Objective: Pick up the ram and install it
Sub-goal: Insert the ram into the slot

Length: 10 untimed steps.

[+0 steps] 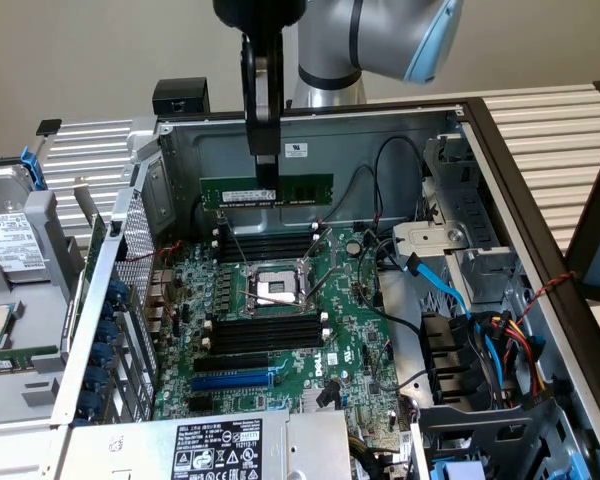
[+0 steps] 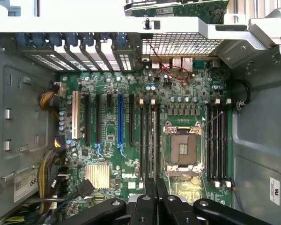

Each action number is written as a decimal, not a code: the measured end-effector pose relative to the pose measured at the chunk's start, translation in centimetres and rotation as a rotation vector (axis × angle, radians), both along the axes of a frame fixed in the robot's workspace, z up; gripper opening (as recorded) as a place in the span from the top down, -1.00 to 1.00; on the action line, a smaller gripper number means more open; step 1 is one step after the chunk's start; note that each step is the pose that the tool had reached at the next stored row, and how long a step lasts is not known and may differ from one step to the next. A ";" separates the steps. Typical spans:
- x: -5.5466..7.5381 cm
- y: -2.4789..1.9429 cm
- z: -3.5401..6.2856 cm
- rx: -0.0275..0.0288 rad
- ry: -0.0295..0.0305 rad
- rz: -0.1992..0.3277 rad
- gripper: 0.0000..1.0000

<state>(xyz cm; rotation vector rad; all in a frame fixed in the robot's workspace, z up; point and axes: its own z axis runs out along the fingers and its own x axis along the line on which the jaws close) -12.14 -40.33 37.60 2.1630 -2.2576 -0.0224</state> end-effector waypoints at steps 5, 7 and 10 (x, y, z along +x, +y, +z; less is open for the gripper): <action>-0.4 0.06 -0.91 0.0002 0.0000 0.000 0.76; -0.4 0.00 -1.27 0.0002 0.0000 0.000 0.76; -0.4 -0.15 -1.83 0.0002 0.0000 0.000 0.76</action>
